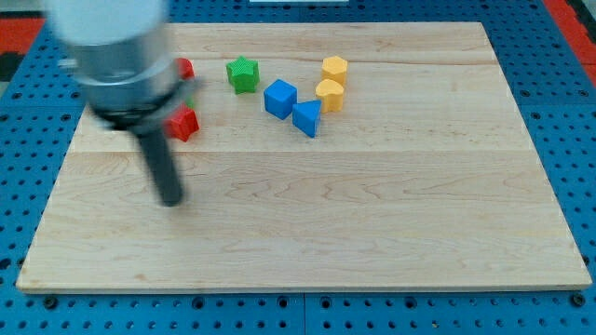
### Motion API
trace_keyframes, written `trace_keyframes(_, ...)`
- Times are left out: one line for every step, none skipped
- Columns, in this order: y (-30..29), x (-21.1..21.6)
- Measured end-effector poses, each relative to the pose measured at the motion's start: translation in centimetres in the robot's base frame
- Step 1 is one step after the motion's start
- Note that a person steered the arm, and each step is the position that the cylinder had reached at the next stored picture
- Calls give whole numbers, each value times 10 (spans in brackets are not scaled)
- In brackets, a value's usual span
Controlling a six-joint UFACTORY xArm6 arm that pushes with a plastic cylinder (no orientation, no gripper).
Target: Slide the red circle into the left side of the green star
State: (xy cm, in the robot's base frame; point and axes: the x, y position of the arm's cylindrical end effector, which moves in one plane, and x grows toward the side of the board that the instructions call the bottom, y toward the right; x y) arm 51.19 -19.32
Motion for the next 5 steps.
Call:
trace_keyframes(-110,-4)
trace_keyframes(-112,-7)
trace_keyframes(-111,-41)
trace_keyframes(-96,-118)
trace_keyframes(-79,-178)
